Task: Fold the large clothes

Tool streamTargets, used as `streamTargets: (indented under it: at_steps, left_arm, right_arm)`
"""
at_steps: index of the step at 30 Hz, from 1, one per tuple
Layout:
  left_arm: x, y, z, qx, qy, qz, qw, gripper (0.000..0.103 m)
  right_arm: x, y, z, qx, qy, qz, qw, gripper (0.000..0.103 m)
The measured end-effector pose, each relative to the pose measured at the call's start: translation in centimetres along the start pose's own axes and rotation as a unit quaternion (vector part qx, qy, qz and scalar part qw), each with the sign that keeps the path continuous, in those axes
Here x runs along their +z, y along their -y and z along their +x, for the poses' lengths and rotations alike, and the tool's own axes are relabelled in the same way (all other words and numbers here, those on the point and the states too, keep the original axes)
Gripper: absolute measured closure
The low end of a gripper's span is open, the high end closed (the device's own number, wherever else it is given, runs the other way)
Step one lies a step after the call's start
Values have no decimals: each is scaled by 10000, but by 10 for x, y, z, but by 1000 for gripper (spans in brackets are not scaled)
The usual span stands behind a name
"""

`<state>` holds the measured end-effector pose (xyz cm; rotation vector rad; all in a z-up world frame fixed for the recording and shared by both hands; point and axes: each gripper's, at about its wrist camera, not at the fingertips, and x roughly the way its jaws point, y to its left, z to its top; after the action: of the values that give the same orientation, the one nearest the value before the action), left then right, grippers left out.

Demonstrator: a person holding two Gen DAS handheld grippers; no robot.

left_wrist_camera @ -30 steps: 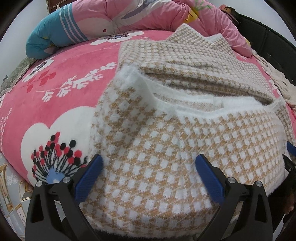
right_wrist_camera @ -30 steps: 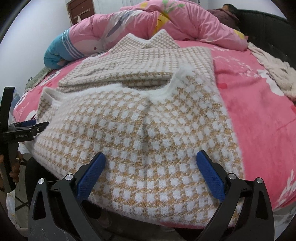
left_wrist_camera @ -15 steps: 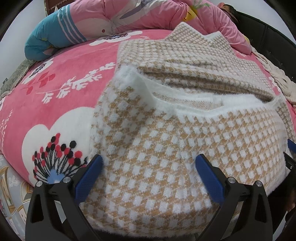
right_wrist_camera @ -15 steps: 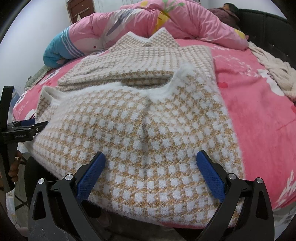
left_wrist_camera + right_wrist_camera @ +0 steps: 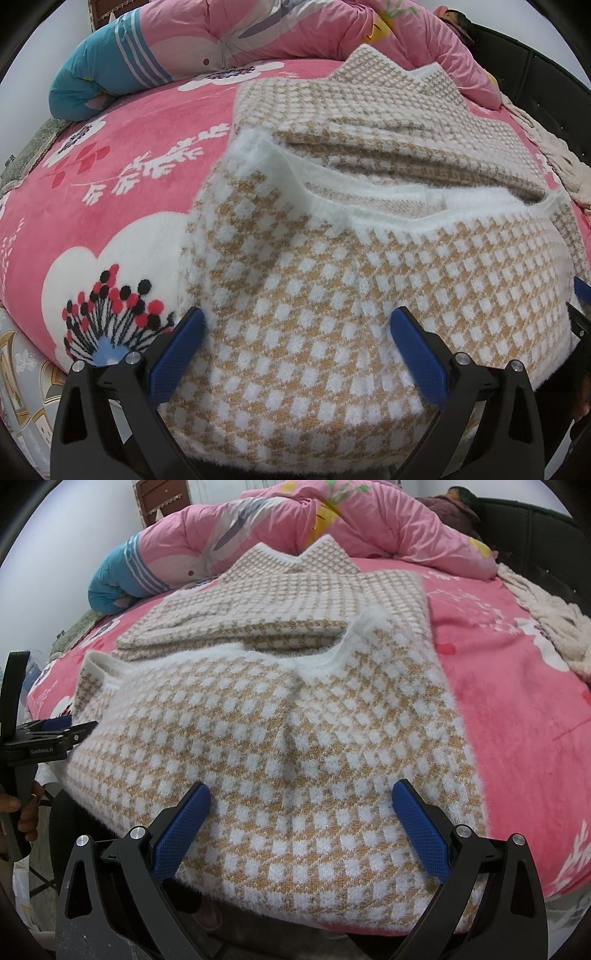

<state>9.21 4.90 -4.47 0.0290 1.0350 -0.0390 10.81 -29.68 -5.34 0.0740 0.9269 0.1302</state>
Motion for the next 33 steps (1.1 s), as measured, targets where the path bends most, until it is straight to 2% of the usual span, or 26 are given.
streamTargets:
  at_steps: [27, 33]
  left_arm:
    - [-1, -1, 0, -11, 1, 5, 10000, 5]
    - [-4, 2, -12, 22, 341, 180, 9993, 5]
  right_arm:
    - [0, 0, 0, -6, -12, 12, 10000, 8]
    - [0, -2, 2, 30, -78, 2, 10000, 8]
